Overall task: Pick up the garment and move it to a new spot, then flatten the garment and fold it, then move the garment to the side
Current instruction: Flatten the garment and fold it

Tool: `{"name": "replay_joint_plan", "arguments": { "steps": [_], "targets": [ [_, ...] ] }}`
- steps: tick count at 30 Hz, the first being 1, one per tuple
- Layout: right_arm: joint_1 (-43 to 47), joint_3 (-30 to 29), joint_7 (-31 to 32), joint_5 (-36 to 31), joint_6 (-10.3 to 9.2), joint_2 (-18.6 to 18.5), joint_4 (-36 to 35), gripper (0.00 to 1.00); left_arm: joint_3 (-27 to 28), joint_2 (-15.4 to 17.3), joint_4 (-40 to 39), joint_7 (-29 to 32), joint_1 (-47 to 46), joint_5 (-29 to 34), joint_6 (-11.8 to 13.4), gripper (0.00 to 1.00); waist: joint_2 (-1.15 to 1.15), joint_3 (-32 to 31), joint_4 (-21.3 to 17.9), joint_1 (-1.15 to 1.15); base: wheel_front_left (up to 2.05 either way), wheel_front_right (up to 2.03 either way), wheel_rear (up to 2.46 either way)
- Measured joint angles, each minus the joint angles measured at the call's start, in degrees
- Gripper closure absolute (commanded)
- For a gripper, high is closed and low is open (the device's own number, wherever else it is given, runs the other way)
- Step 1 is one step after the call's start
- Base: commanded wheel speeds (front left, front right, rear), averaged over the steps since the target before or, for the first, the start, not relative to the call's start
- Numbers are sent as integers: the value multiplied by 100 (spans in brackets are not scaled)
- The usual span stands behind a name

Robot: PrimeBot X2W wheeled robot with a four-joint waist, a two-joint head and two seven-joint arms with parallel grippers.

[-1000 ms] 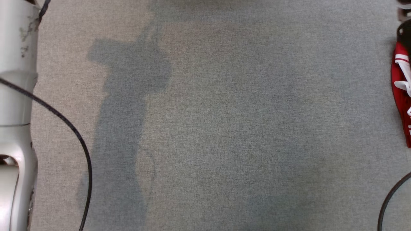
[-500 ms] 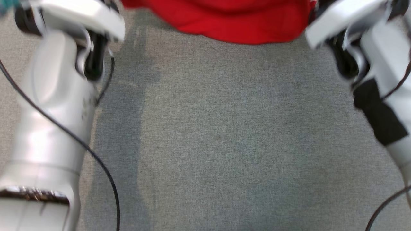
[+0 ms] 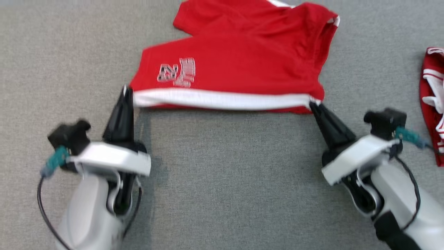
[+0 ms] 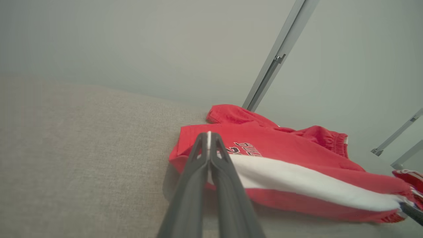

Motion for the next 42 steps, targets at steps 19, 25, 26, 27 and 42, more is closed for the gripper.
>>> {"name": "replay_joint_plan", "arguments": {
  "steps": [19,25,26,27,42],
  "targets": [
    [4223,-2160,524,-1525,0,402,-2502,100,-396,244,-3282,1251,3752,389,704,100,0,-1212,111,0,0,0,0],
    [4946,-2654,1062,-1891,0,757,-3198,100,-549,233,-4008,1613,4045,441,901,100,0,-1278,139,0,0,0,0],
    [4964,-2691,1128,-1930,0,797,-3289,100,-539,241,-4061,1635,4045,442,910,100,0,-1280,129,0,0,0,0],
    [4974,-2720,1182,-1951,0,840,-3350,100,-541,245,-4096,1671,4045,442,938,100,0,-1284,116,0,0,0,0],
    [3988,-3134,1853,-2023,0,1256,-3683,100,-587,610,-4055,1796,2275,770,617,100,0,-748,-33,0,0,0,0]
  ]
}}
